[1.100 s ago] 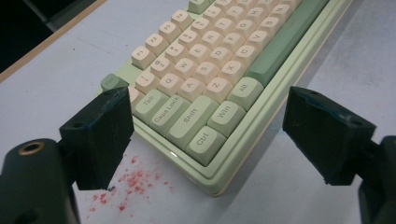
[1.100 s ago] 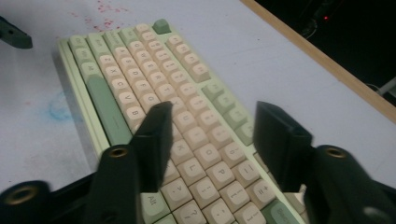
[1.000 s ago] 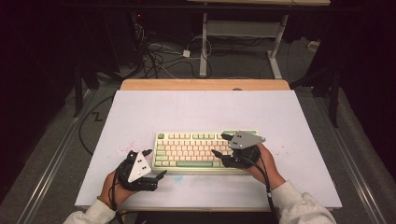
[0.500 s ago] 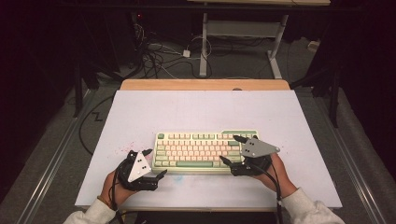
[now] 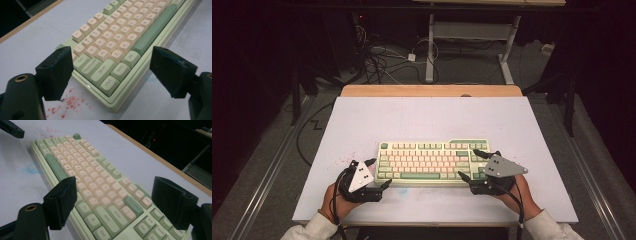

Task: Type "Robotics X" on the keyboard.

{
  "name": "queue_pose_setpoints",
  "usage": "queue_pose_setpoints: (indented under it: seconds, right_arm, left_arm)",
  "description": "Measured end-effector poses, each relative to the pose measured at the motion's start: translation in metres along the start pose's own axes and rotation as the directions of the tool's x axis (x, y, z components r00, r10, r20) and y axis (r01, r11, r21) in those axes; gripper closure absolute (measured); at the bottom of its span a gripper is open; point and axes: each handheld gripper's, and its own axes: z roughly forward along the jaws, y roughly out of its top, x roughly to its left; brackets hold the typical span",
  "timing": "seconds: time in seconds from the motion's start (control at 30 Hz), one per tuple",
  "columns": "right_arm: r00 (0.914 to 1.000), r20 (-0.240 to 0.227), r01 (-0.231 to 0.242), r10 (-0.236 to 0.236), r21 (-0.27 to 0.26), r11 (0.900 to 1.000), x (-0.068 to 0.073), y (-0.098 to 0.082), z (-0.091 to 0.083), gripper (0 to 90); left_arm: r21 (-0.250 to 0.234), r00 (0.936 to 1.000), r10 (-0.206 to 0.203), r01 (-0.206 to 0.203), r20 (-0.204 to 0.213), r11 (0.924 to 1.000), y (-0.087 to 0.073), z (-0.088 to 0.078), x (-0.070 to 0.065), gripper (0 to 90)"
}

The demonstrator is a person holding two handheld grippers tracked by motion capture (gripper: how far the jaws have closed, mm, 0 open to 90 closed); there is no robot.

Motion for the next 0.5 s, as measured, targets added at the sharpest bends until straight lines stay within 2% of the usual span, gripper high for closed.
queue_pose_setpoints:
  seconds: [0.03, 0.1, 0.13, 0.2, 0.3, 0.43, 0.5]
  right_arm:
    - [1.0, 0.001, 0.001, -0.001, 0.004, 1.0, 0.0, -0.001, -0.001, 21.4]
    - [1.0, 0.007, 0.005, -0.005, 0.007, 1.0, 0.001, -0.004, -0.003, 21.4]
    - [0.9999, 0.01, 0.001, -0.001, 0.01, 1.0, 0.001, -0.005, -0.005, 21.4]
    - [0.9999, 0.013, -0.001, 0.001, 0.016, 1.0, 0.001, -0.008, -0.007, 21.7]
    - [0.9999, 0.014, -0.006, 0.005, 0.027, 1.0, 0.001, -0.012, -0.01, 21.9]
    - [0.9998, 0.019, -0.002, 0.001, 0.041, 0.999, 0.003, -0.016, -0.013, 21.9]
    - [0.9999, 0.015, 0.0, -0.001, 0.045, 0.999, 0.004, -0.018, -0.015, 21.9]
  left_arm:
    - [0.001, 0.9999, -0.009, 0.009, 0.009, 1.0, 0.001, 0.001, 0.0, 19.6]
    - [0.007, 0.9996, -0.021, 0.021, 0.018, 0.9997, 0.004, 0.002, 0.001, 27.3]
    - [0.013, 0.9994, -0.023, 0.023, 0.024, 0.9997, 0.005, 0.003, 0.002, 32.8]
    - [0.026, 0.9983, -0.027, 0.026, 0.051, 0.9993, 0.009, 0.004, 0.004, 49.3]
    - [0.038, 0.9958, -0.028, 0.025, 0.087, 0.999, 0.015, 0.008, 0.007, 66.7]
    - [0.066, 0.9947, -0.016, 0.009, 0.102, 0.9978, 0.027, 0.018, 0.009, 80.5]
    - [0.074, 0.9936, -0.013, 0.004, 0.112, 0.9972, 0.033, 0.024, 0.01, 83.2]
